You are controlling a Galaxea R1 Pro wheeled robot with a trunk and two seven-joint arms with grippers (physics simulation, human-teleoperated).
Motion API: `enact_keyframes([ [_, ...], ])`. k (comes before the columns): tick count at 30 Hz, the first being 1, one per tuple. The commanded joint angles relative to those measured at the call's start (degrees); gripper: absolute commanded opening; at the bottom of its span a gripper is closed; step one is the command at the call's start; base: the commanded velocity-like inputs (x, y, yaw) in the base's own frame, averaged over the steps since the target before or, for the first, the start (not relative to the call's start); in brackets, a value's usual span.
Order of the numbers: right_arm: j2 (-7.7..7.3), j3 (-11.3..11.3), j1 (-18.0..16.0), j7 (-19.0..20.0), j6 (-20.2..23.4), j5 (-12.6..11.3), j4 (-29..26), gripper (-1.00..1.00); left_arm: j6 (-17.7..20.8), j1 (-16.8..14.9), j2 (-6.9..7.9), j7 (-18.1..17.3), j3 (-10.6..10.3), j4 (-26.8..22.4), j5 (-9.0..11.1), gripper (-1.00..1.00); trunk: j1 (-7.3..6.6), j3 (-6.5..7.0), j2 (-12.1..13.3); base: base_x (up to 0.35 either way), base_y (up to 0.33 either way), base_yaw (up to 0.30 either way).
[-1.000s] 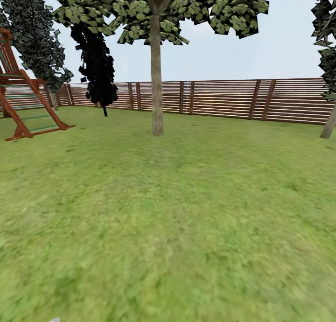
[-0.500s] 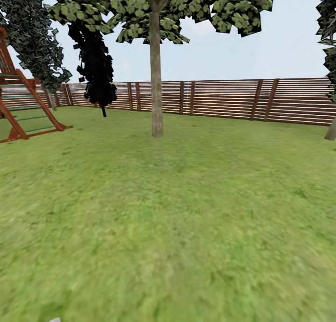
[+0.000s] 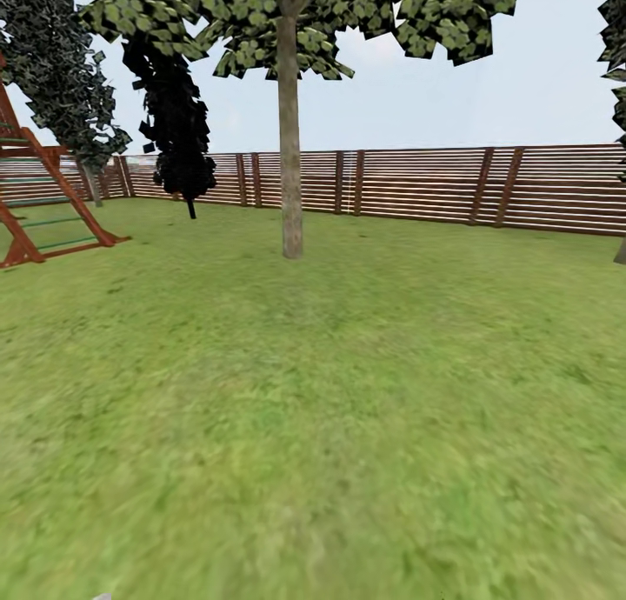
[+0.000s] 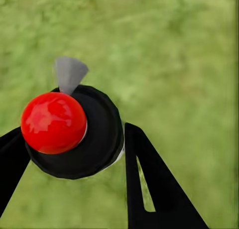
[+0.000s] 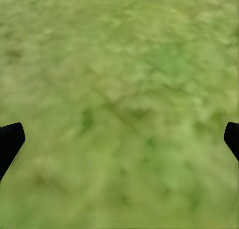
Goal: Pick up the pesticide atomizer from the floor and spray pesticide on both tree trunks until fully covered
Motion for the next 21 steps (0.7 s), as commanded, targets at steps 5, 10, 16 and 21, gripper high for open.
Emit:
enact_keyframes([
  [5, 0.0, 0.0, 0.0, 0.0, -0.04, 0.0, 0.0, 1.0, -0.01, -0.01, 0.0, -0.02, -0.01, 0.0, -0.01, -1.0, 0.0, 0.0, 0.0, 0.342, 0.0, 0.0],
  [10, 0.0, 0.0, 0.0, 0.0, -0.02, 0.0, 0.0, 1.0, -0.01, -0.01, 0.0, -0.02, -0.01, 0.0, -0.01, -1.0, 0.0, 0.0, 0.0, 0.342, 0.0, 0.0],
  [16, 0.0, 0.0, 0.0, 0.0, -0.03, 0.0, 0.0, 1.0, -0.05, -0.01, 0.0, -0.02, -0.02, 0.0, -0.01, -1.0, 0.0, 0.0, 0.0, 0.342, 0.0, 0.0],
  [21, 0.0, 0.0, 0.0, 0.0, -0.03, 0.0, 0.0, 1.0, -0.06, 0.02, 0.0, -0.02, 0.01, 0.0, -0.01, -1.0, 0.0, 0.0, 0.0, 0.342, 0.0, 0.0],
])
